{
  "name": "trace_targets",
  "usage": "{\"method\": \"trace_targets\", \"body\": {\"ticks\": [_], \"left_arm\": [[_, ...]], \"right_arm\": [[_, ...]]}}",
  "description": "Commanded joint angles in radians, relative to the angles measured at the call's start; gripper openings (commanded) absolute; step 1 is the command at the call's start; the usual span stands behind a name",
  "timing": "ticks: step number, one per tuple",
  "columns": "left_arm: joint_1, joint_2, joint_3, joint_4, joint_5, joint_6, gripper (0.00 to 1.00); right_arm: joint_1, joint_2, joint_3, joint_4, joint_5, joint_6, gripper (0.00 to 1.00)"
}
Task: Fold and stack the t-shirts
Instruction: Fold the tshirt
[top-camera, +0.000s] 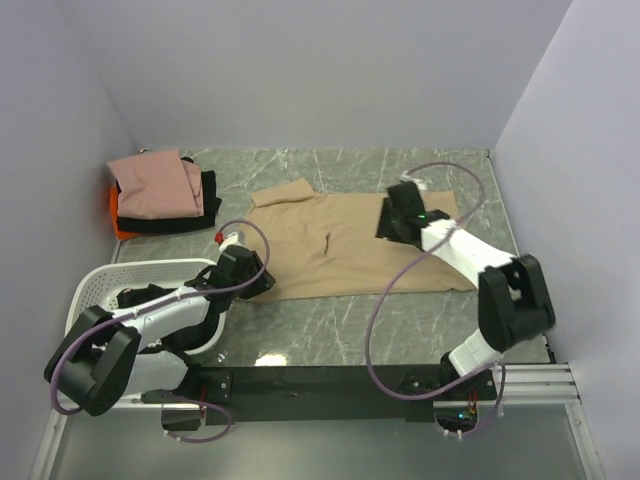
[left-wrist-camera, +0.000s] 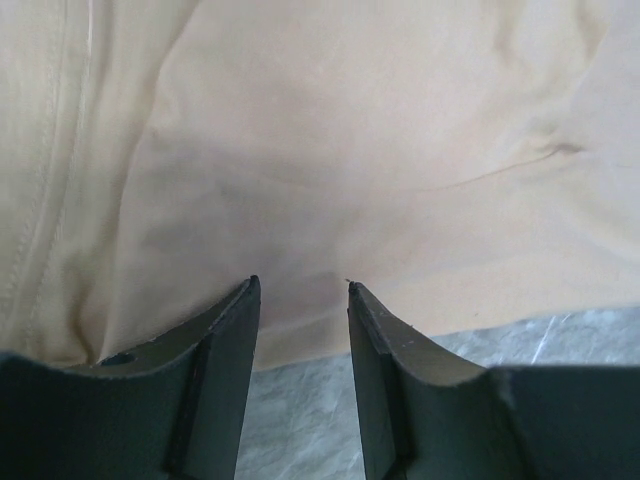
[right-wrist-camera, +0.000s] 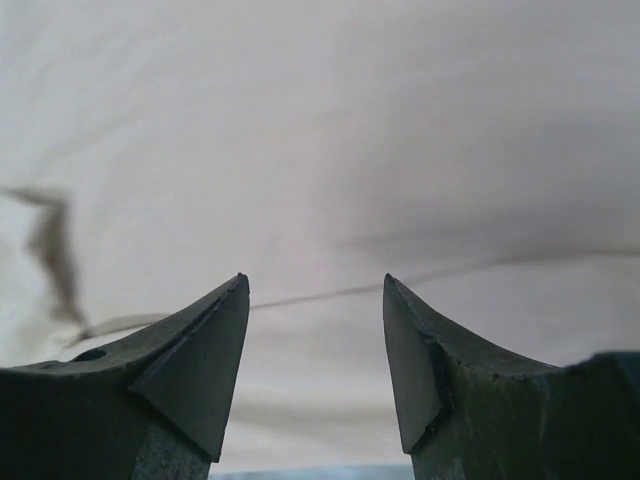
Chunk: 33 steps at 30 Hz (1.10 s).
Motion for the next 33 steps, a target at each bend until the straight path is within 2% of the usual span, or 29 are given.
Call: {"method": "trace_targets", "body": {"ticks": [1,5,8,12,33], "left_arm": [[-0.003,-0.007,0.084,-0.006,-0.049,0.039,0.47],[-0.009,0.105,0.164,0.067,0.008,0.053,0.47],[-0.010,0.215,0.192,0.104,0.022,0.067,0.47],[-0.009,0.272,0.193,0.127,0.046,0.076,0.47],[0.017,0.329,0.167,0.175,0.131,0.075,0.47]], "right_arm": [[-0.114,-0.113,-0.108,0.014,0.029,-0.027,0.63],[-0.259,-0.181,-0.217,0.039,-0.032,-0.038,0.64],[-0.342,-0.196,-0.228,0.036,-0.032,-0.055,0.64],[-0.442,-0.151,-0.203,0.026,-0.038,-0.070,0.66],[-0.555,0.072,-0.042,0.005,0.043,-0.061,0.65]]}}
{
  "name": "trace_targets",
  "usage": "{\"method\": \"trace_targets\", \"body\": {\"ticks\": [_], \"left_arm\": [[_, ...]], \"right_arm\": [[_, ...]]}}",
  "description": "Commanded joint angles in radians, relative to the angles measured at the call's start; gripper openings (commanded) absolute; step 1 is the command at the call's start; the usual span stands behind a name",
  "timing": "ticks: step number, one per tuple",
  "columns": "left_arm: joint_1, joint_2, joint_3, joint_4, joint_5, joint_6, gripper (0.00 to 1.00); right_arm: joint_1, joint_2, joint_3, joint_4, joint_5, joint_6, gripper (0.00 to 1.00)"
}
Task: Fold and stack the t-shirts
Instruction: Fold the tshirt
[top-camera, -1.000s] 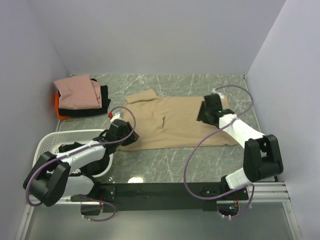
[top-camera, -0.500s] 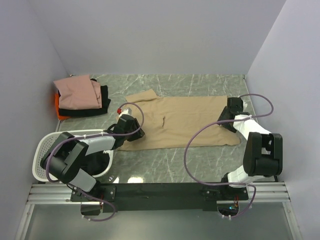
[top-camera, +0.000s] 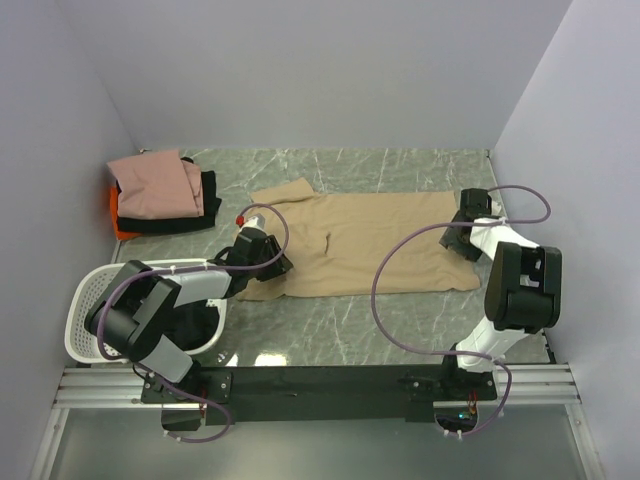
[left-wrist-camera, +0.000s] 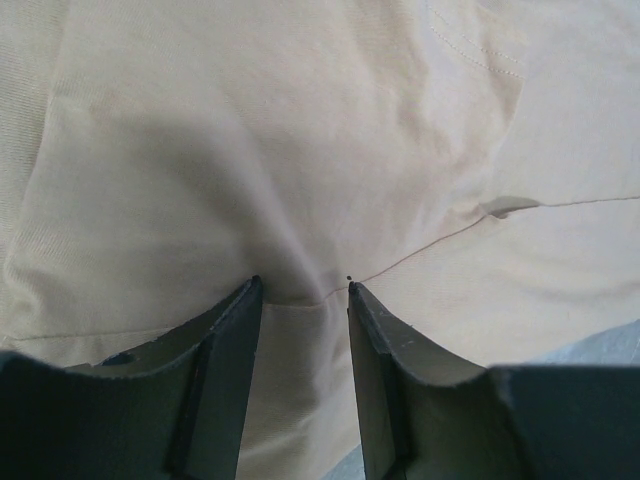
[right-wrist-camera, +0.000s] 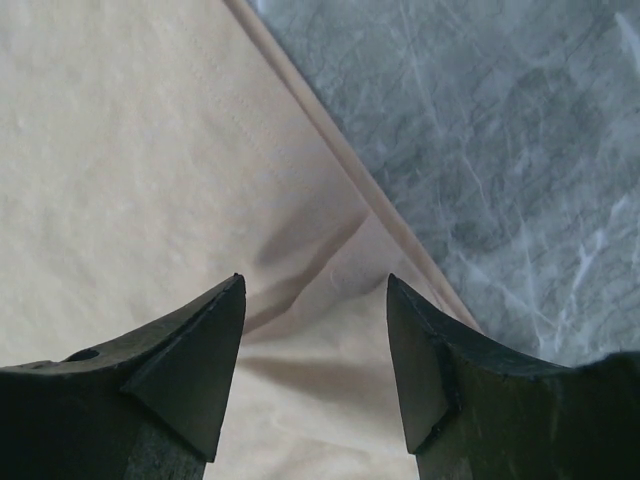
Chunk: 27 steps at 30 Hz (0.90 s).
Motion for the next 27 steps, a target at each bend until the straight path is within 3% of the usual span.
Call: {"method": "trace_targets", "body": {"ticks": [1,3,6,9,10,13,19,27], "left_arm": [[0.005,0.010,-0.008,-0.024,0.025,0.019,0.47],[0.007,0.000,-0.010,-0.028,0.022,0.021,0.47],[0.013,-0.013,-0.012,-0.037,0.016,0.025,0.47],[0.014,-0.019,-0.013,-0.042,0.014,0.027,0.47],[0.014,-0.019,-0.012,-0.043,0.016,0.025,0.47],[0.016,-0.017,-0.013,-0.043,0.014,0.025,0.47],[0.017,-0.013,-0.013,-0.043,0.016,0.027,0.47],[0.017,-0.014,-0.016,-0.042,0.021,0.027,0.47]], "right_arm": [[-0.010,0.026,0.066,0.012,0.047,-0.005,0.65],[-0.011,0.038,0.078,0.014,0.059,-0.006,0.61],[-0.014,0.055,0.094,0.012,0.068,-0.011,0.48],[-0.014,0.058,0.103,0.021,0.079,-0.015,0.24],[-0.014,0.061,0.106,0.023,0.070,-0.018,0.12],[-0.014,0.077,0.112,0.015,0.065,-0.020,0.00],[-0.016,0.040,0.080,0.012,0.070,-0.018,0.00],[-0.022,0.008,0.063,-0.005,0.073,-0.017,0.34]]}}
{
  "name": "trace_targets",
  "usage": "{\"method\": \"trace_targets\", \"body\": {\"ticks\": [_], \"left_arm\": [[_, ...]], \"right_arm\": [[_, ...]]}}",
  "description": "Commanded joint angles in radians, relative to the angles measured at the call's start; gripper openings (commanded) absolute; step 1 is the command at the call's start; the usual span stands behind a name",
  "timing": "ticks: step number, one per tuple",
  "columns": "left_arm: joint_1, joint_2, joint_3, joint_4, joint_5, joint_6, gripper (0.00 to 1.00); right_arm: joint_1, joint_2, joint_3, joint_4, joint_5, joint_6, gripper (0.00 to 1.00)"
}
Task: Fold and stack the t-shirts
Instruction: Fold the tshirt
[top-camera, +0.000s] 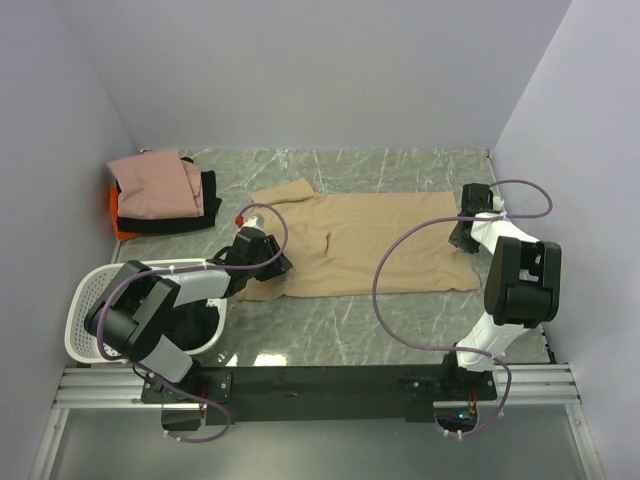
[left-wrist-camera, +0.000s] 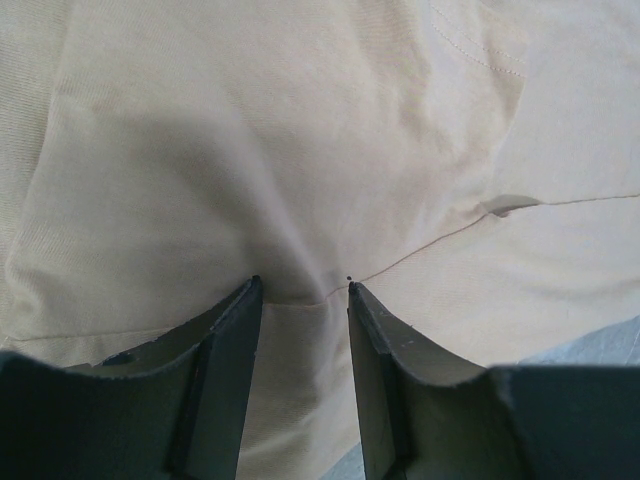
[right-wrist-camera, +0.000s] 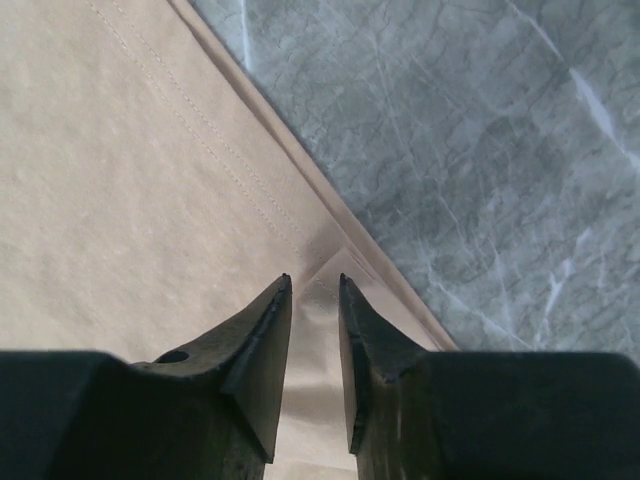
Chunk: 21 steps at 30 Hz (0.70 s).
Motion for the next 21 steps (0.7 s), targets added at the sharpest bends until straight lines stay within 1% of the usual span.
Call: {"method": "trace_targets", "body": {"ticks": [1,6,13,17,21], "left_arm": [[0.005,-0.013,-0.016,-0.035,0.008,0.024,0.47],[0.007,-0.018,-0.019,-0.039,0.004,0.024,0.47],[0.010,-0.018,-0.019,-0.038,0.004,0.024,0.47],[0.009,-0.013,-0.019,-0.036,0.006,0.024,0.47],[0.009,-0.015,-0.019,-0.036,0.006,0.024,0.47]], "right_arm": [[-0.016,-0.040,0.006,-0.002,0.022,-0.003,0.36],[-0.031,-0.002,0.012,-0.003,0.003,-0.002,0.41],[-0.036,0.020,-0.002,0.004,-0.018,-0.002,0.42],[-0.036,0.020,-0.004,0.003,-0.029,-0.005,0.40],[-0.036,0.031,-0.005,0.003,-0.037,-0.005,0.34]]}}
